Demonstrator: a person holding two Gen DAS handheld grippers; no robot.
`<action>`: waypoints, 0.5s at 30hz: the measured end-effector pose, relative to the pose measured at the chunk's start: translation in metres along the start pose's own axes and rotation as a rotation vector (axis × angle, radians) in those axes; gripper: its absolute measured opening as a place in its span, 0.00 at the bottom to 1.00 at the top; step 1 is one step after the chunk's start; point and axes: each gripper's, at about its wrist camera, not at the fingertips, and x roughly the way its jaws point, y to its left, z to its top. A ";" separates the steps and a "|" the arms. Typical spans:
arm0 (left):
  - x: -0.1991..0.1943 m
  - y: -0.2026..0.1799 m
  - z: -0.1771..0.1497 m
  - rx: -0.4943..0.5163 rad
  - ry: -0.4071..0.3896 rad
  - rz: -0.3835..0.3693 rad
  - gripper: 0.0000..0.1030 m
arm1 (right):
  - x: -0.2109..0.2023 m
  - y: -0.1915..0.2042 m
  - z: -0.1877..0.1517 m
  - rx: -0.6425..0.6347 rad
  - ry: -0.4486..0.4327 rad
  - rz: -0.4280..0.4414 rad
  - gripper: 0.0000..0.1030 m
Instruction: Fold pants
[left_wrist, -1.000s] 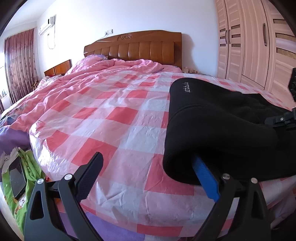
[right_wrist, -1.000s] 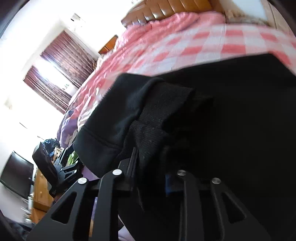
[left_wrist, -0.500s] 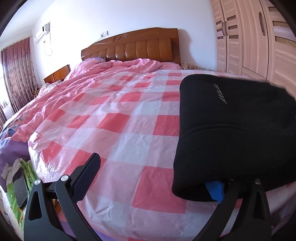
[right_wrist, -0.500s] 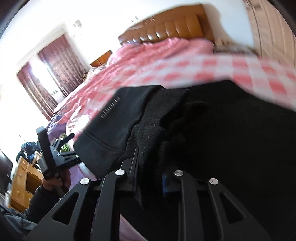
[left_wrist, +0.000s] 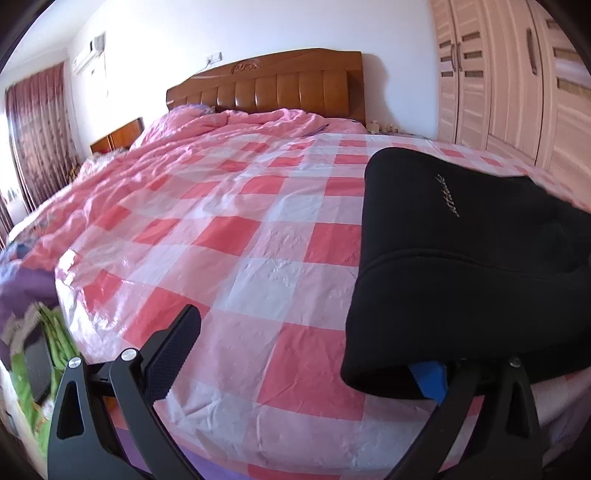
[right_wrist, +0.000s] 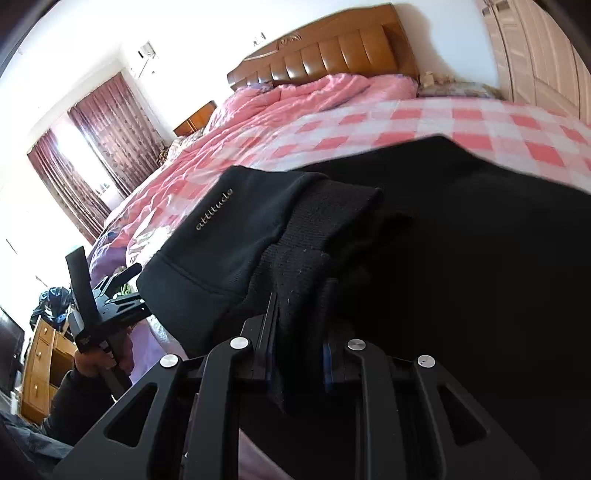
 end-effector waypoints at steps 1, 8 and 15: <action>0.000 -0.001 0.000 0.008 -0.002 -0.001 0.99 | -0.003 0.005 0.001 -0.023 -0.011 -0.016 0.18; -0.004 -0.009 -0.001 0.050 -0.010 0.000 0.99 | -0.005 0.004 -0.003 -0.059 -0.003 -0.084 0.18; -0.012 -0.004 -0.005 0.086 0.036 -0.012 0.99 | -0.008 -0.018 -0.004 0.014 0.012 -0.102 0.49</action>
